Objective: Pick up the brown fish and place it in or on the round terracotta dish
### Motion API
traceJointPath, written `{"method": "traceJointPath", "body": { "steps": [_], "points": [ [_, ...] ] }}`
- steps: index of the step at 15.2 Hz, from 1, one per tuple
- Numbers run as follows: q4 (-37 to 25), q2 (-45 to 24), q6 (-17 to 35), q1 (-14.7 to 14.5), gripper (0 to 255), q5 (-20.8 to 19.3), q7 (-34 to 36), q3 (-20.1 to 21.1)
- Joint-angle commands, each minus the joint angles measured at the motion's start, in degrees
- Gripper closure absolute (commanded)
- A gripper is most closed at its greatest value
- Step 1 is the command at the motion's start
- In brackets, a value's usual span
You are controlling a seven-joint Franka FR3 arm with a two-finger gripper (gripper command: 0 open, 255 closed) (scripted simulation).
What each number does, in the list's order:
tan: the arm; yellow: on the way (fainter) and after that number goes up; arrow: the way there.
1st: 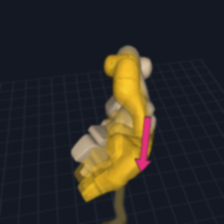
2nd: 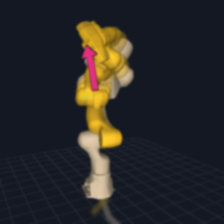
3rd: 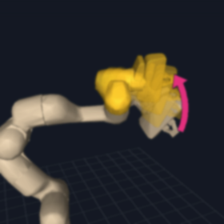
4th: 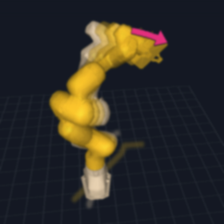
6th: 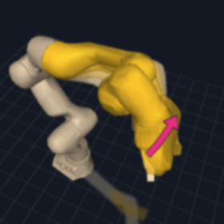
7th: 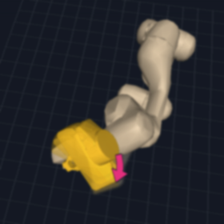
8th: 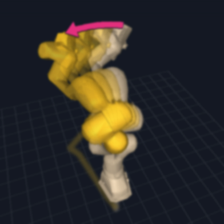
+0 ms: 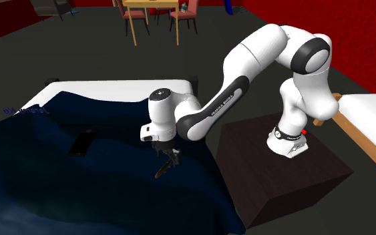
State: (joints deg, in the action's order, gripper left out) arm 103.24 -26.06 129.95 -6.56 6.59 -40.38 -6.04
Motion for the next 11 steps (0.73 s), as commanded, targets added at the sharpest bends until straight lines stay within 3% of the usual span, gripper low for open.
{"method": "traceJointPath", "body": {
  "steps": [1, 11],
  "points": [
    [0.0, -1.2, 1.2, 0.1, 0, 0.2, -0.2, 0.1],
    [0.3, -2.9, 3.2, 0.1, 0, 0.5, -0.4, 0.3]
  ]
}}
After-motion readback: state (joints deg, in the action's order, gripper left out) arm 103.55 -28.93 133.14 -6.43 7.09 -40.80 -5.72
